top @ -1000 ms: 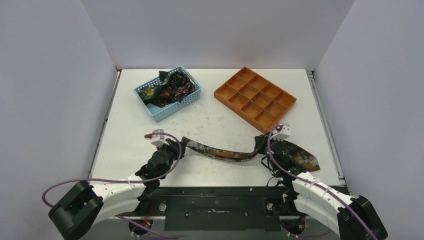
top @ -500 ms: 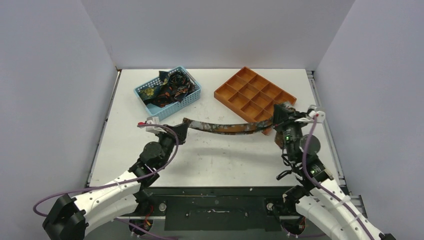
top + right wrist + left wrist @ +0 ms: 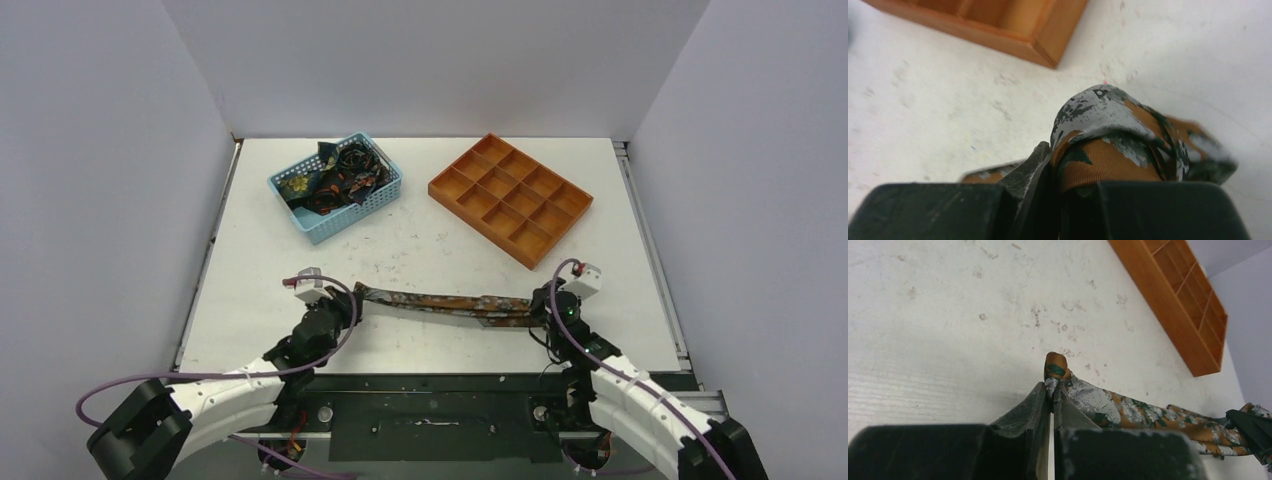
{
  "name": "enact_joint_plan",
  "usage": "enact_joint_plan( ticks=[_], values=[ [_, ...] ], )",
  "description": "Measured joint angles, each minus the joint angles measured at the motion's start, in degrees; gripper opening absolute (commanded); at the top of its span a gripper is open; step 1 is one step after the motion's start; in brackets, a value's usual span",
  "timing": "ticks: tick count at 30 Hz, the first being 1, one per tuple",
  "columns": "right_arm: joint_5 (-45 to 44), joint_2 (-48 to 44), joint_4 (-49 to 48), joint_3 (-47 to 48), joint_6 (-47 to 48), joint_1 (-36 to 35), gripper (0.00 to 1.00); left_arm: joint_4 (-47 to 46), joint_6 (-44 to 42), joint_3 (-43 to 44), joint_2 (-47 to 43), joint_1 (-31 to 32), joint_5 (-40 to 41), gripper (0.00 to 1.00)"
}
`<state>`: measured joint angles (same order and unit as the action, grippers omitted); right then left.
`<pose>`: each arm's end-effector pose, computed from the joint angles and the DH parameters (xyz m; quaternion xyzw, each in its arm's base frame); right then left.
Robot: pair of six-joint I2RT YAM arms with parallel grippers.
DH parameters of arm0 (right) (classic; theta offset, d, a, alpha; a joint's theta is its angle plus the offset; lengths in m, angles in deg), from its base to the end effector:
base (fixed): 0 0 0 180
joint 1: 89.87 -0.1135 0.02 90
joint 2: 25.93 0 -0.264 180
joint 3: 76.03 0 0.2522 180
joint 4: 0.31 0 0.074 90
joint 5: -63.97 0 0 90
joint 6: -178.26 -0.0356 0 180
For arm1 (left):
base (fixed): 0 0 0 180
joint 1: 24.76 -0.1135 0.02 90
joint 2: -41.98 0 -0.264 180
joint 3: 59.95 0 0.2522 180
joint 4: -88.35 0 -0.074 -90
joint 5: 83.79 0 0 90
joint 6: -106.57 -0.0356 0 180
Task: Roll the ties
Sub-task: Flatten out the tie at the center of the board.
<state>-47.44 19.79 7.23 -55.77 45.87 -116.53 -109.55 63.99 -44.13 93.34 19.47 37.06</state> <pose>0.1428 0.0571 0.1357 0.2060 0.8433 0.1312 0.4788 0.1274 -0.0985 0.1414 -0.1786 0.7734 -0.2585 0.5505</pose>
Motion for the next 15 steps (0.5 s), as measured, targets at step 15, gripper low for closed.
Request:
enact_joint_plan(
  ticks=[15],
  values=[
    [-14.5,-15.5,3.2,29.4,10.5,1.9,0.05,-3.6,-1.7,18.3,3.7,1.8,-7.0,0.0]
  ],
)
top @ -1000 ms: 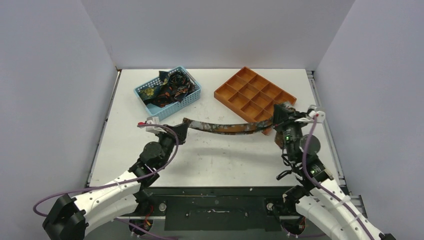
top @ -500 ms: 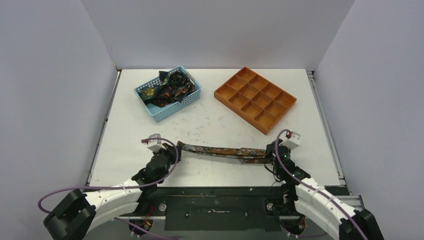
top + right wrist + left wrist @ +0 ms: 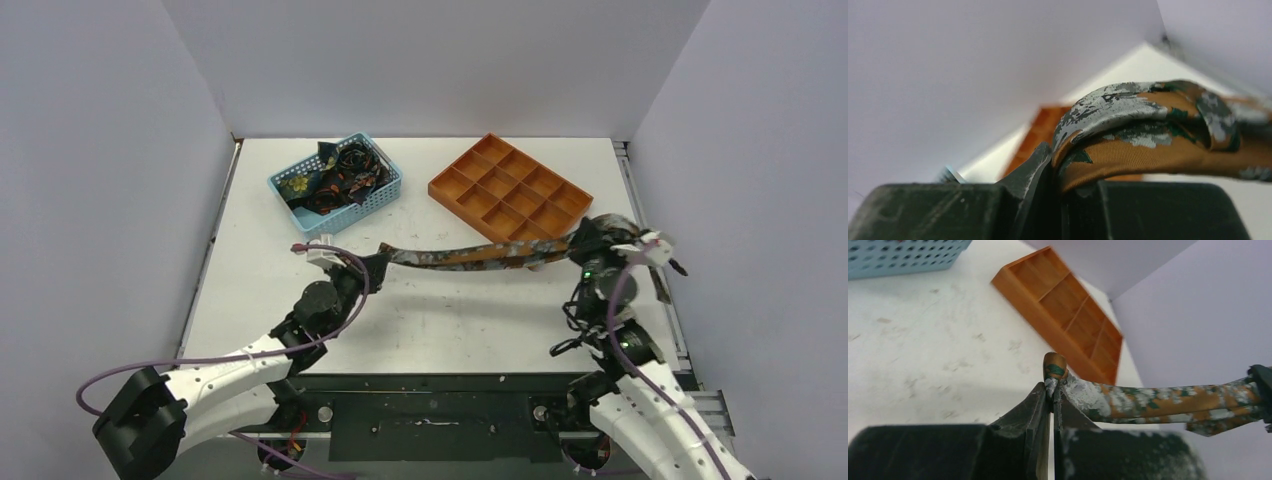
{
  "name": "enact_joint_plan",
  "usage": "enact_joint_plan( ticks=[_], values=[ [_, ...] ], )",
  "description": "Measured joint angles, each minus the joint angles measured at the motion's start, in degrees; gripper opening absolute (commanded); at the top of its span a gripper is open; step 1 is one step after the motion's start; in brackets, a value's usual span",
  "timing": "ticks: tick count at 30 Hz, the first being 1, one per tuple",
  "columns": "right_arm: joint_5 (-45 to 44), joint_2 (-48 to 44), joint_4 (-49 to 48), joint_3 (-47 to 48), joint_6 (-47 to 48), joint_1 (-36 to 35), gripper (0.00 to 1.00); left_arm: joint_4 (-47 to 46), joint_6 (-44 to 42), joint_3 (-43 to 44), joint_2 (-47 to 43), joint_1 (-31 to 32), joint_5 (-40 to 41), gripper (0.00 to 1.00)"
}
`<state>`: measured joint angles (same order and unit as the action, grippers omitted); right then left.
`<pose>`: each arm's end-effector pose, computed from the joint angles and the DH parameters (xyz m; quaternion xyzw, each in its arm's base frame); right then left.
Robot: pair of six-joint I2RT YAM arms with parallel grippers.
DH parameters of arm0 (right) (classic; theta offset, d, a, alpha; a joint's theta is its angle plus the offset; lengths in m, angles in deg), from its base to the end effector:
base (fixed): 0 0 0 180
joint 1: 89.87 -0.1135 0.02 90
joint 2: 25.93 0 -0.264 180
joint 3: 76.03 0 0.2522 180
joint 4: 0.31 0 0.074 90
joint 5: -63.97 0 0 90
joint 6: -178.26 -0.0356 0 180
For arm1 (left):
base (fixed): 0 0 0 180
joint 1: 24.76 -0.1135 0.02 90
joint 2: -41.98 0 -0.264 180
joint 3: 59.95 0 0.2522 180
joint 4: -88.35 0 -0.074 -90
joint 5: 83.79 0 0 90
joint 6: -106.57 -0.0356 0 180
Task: Roll the ties
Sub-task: Flatten out the tie at the center of the board.
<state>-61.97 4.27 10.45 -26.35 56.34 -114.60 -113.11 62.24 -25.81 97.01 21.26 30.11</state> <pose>0.1279 0.0359 0.3460 0.2725 0.6036 0.1656 0.7307 0.1568 -0.1417 0.2410 -0.1450 0.6888 -0.3973 0.5888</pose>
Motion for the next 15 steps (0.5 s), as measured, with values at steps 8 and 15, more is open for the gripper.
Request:
enact_joint_plan(
  ticks=[8,15],
  values=[
    [9.6,14.2,-5.3,-29.9,-11.6,0.5,0.2,-0.7,0.7,-17.4,1.3,0.0,7.3,0.0],
    [12.0,13.8,-8.8,-31.1,-18.7,0.3,0.89,-4.3,1.6,-20.0,7.5,-0.5,14.1,0.0]
  ],
)
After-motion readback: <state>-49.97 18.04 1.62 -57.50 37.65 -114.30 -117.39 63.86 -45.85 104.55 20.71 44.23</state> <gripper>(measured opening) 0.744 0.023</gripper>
